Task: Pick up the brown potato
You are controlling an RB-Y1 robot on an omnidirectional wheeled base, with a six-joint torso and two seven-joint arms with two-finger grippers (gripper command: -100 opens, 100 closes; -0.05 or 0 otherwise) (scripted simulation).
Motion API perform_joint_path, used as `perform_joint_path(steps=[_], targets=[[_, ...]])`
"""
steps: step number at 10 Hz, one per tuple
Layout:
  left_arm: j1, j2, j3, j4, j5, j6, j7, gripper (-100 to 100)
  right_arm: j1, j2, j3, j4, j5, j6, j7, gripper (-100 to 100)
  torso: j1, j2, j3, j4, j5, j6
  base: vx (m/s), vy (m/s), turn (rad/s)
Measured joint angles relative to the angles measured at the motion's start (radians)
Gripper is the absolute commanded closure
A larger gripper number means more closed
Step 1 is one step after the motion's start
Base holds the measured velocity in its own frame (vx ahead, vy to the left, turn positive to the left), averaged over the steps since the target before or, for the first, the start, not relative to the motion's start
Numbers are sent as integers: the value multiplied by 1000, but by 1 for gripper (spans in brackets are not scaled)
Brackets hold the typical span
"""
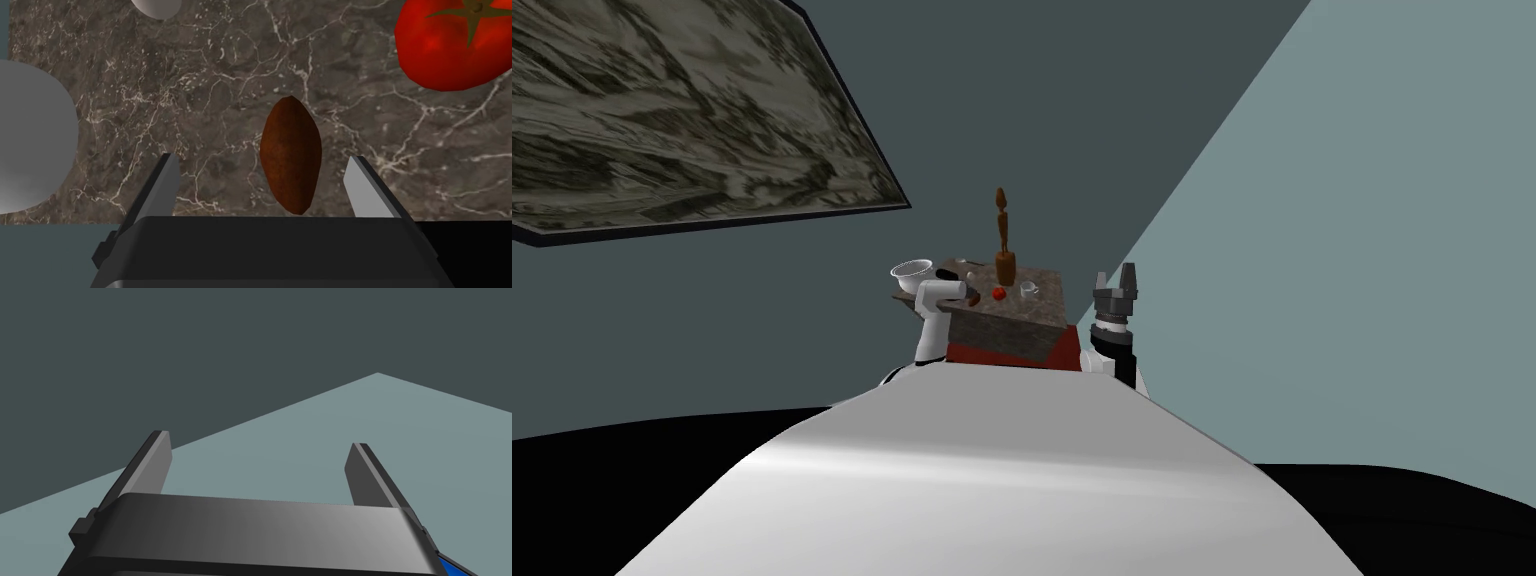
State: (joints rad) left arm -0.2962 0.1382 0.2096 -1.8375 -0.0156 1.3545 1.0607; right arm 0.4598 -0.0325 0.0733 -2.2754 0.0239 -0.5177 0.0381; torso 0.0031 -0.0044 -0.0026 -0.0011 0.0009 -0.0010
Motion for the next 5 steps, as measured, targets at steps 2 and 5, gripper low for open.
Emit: perform_joint_path(steps=[2, 5], targets=[[-7, -3, 3, 11, 7, 54, 12, -100, 0, 0, 0, 0, 0, 0, 0, 0, -1, 0, 0, 0, 0, 0, 77, 53, -66], [12, -11, 13, 40, 35, 145, 32, -100, 0, 0, 0, 0, 0, 0, 0, 0, 1, -3, -2, -1, 0, 0, 94, 65, -50]])
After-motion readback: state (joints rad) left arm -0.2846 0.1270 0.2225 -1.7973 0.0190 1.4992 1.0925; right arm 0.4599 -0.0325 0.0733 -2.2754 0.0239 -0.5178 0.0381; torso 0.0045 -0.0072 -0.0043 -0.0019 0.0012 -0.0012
